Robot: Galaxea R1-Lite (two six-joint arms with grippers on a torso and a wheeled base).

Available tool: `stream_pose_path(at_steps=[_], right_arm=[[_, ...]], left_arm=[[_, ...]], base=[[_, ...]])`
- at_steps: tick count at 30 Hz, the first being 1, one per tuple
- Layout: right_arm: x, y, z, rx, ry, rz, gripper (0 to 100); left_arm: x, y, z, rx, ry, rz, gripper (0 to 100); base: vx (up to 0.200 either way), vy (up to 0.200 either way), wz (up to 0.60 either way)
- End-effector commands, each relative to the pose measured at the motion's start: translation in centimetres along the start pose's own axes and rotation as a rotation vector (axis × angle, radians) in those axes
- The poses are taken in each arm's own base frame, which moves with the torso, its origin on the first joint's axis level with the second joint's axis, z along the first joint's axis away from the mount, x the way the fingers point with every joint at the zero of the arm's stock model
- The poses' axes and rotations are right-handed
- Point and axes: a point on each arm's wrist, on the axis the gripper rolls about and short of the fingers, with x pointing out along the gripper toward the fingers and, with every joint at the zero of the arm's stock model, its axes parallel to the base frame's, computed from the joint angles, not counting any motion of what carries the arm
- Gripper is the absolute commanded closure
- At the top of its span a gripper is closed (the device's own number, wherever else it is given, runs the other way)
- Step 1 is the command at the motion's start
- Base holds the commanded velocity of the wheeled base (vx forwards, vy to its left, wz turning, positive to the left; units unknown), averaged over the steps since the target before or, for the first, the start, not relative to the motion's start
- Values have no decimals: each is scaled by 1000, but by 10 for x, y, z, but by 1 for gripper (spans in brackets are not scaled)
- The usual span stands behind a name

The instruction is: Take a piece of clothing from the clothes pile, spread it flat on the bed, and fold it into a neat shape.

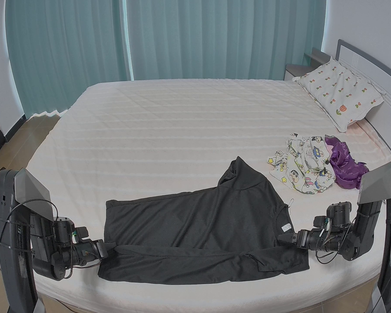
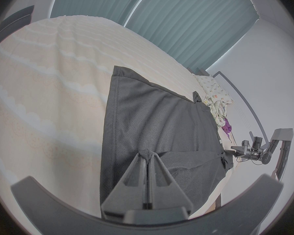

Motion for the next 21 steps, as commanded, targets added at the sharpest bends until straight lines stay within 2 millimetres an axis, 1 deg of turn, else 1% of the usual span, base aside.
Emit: stream_pose_path(at_steps=[1,14,15,21], right_arm=[[3,-3,-6,-1,23,-9,0],[3,-2,-9,-38,39,-15,0],[4,-2,-9,-39,39,-17,100],[0,-3,-4,-35,17,-18,100]], left_arm=[[0,-1,2,9,-15,-6,100],[0,-1,2,9,-16,-6,100],[0,-1,2,9,-16,-6,100],[0,-1,2,7,-16,-4,100]], base=[[0,0,0],[0,0,0],[0,0,0],[0,0,0]])
